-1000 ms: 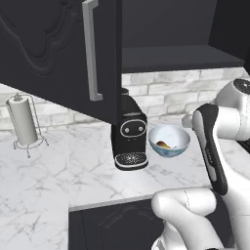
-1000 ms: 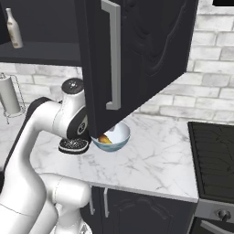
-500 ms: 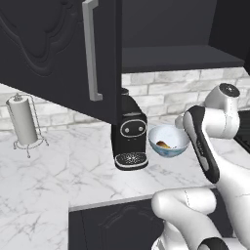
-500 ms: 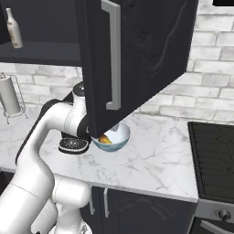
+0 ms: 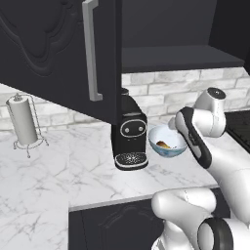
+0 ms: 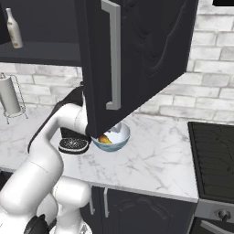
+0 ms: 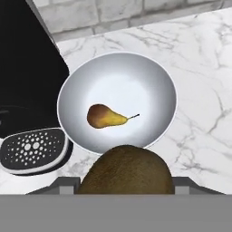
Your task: Open the cabinet. Pick the kiwi and pear from the cabinet and place them into the bowl. Then close the cabinet.
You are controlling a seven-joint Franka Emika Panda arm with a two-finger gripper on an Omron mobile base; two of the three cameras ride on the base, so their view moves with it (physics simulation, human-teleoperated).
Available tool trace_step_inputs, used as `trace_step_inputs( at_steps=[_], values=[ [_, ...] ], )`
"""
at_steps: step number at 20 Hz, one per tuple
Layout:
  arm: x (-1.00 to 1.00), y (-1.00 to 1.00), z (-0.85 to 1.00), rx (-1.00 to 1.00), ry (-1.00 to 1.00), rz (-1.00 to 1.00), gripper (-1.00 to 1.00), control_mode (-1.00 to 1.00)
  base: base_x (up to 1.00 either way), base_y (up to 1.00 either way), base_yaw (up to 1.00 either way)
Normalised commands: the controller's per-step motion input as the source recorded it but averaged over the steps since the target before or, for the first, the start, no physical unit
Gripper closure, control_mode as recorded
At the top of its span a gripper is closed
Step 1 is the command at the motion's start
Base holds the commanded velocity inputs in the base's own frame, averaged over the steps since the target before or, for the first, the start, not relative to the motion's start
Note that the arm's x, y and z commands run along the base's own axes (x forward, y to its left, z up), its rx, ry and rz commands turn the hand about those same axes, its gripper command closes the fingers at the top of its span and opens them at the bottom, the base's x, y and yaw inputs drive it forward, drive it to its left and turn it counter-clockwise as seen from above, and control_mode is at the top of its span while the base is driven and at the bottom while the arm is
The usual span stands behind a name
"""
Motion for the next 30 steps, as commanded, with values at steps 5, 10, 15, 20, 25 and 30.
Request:
trace_step_inputs(
  at_steps=[5,10,15,20,25,30],
  values=[
    [0.31,0.0,-0.27,0.05,0.08,0.0,1.0,-1.0,0.0,0.0,0.0],
    [0.26,0.0,-0.25,0.04,0.06,0.0,1.0,-1.0,0.0,0.0,0.0],
    [0.28,0.0,-0.18,0.02,0.02,0.0,1.0,-1.0,0.0,0.0,0.0],
    [0.24,-0.02,-0.17,0.0,0.0,0.0,1.0,-1.0,0.0,0.0,0.0],
    [0.13,-0.1,-0.29,0.0,0.0,0.0,1.0,-1.0,0.0,0.0,0.0],
    [0.06,-0.11,-0.29,0.0,0.0,0.0,1.0,-1.0,0.0,0.0,0.0]
  ],
)
